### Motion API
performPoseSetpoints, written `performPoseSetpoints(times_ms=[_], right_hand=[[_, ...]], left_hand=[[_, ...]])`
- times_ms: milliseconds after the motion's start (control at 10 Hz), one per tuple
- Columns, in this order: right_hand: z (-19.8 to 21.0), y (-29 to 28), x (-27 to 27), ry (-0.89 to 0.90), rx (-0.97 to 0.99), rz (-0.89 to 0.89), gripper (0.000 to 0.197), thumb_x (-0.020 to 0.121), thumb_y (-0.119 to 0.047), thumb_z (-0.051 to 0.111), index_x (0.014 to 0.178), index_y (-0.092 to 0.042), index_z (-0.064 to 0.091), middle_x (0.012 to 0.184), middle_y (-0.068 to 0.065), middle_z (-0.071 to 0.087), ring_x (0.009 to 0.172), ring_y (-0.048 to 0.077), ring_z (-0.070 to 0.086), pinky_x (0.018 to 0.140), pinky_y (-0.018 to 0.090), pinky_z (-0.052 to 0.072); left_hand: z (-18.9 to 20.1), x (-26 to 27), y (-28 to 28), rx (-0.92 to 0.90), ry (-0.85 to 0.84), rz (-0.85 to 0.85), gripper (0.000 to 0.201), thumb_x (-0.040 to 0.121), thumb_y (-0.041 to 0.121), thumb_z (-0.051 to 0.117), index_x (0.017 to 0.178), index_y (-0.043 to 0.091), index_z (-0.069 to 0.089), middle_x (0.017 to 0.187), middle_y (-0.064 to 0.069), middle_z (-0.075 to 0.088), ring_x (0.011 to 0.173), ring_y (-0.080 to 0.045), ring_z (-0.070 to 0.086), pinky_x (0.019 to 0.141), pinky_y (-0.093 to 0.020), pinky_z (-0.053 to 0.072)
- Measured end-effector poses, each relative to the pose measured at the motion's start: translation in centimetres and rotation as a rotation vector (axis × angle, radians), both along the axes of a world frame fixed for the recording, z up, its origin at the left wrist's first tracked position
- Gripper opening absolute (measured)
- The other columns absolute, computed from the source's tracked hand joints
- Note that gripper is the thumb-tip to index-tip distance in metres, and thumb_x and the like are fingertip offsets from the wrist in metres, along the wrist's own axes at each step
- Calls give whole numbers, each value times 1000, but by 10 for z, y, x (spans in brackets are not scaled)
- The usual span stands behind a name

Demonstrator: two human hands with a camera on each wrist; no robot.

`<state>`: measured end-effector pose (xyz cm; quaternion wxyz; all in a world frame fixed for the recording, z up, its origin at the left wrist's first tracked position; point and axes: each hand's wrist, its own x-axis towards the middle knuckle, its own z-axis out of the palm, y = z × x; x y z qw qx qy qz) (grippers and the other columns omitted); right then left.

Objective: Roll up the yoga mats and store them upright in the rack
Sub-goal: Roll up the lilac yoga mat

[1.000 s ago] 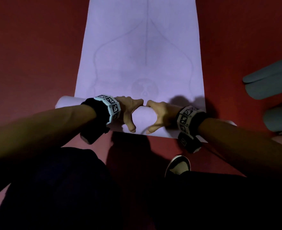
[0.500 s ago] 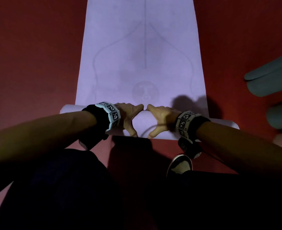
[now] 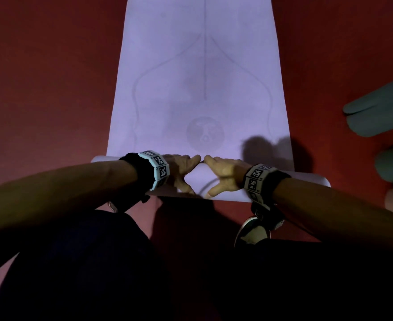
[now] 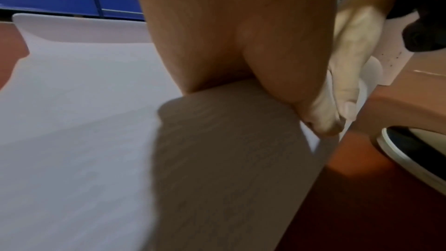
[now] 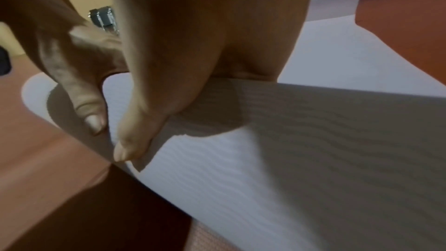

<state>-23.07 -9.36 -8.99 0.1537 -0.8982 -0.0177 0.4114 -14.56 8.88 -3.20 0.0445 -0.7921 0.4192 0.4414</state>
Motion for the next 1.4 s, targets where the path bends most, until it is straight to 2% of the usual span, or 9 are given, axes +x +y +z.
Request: performPoseSetpoints(times_ms=[200, 400, 500, 700, 1000, 1100, 1200, 1300, 1400], right_hand=[[2, 1, -2, -45, -14, 10, 96, 59, -71, 78, 127, -27, 28, 113, 0, 50, 105, 30, 58, 92, 49, 50], [-1, 4, -6, 50, 13, -20, 106, 60, -76, 77, 142, -24, 34, 127, 2, 44, 119, 26, 51, 100, 46, 46], [3, 2, -6, 105, 10, -42, 92, 59, -72, 81, 129, -25, 44, 121, 0, 46, 113, 25, 53, 96, 43, 47], [8, 4, -3, 50, 20, -103, 93, 50, -69, 86, 108, -29, 25, 105, 0, 51, 95, 29, 56, 82, 41, 49], [17, -8, 13, -81, 25, -71, 98, 56, -69, 86, 129, -22, 41, 120, 2, 59, 111, 25, 56, 93, 41, 46], [15, -3, 7, 40, 68, -48, 96, 60, -67, 85, 135, -25, 44, 121, 3, 52, 112, 24, 54, 96, 38, 44], [15, -1, 3, 87, 63, -66, 93, 66, -81, 70, 136, -22, 52, 125, 3, 50, 115, 25, 54, 104, 41, 43], [13, -5, 1, 103, 64, -74, 73, 66, -84, 67, 102, -21, 65, 103, -1, 60, 97, 24, 60, 94, 39, 51], [12, -13, -8, 193, 88, -154, 73, 54, -86, 73, 102, -34, 54, 104, -9, 64, 98, 15, 62, 96, 40, 50]], left_hand=[[-12, -2, -4, -36, -29, 5, 72, 88, 46, 69, 144, 21, 30, 133, -4, 50, 126, -28, 54, 63, -24, 47], [-42, 3, -2, 44, -1, 62, 91, 61, 77, 71, 133, 33, 36, 125, 8, 52, 110, -22, 60, 88, -47, 54], [-46, 7, 2, 112, 65, 126, 72, 75, 54, 79, 135, 36, 41, 129, 8, 58, 105, -19, 62, 88, -41, 55], [-33, 6, -6, 55, 46, 113, 75, 60, 46, 87, 106, 29, 31, 91, 5, 59, 72, -19, 60, 61, -30, 47], [-11, 16, -20, 33, -32, 112, 84, 52, 48, 91, 120, 21, 48, 113, -2, 64, 109, -25, 62, 93, -42, 51], [-14, 1, -13, 123, -33, 35, 51, 75, 31, 82, 114, 9, 57, 107, -8, 64, 111, -17, 62, 96, -40, 50], [-23, 4, -7, 74, 119, 167, 64, 73, 46, 85, 124, 24, 54, 115, 4, 63, 112, -20, 62, 96, -39, 51], [-58, 22, 0, 80, 290, 220, 34, 77, 35, 85, 99, 32, 58, 101, 5, 65, 93, -12, 65, 84, -29, 57], [-103, 33, 0, 124, 292, 252, 83, 38, 65, 90, 109, 40, 56, 116, 3, 67, 100, -15, 68, 88, -41, 58]])
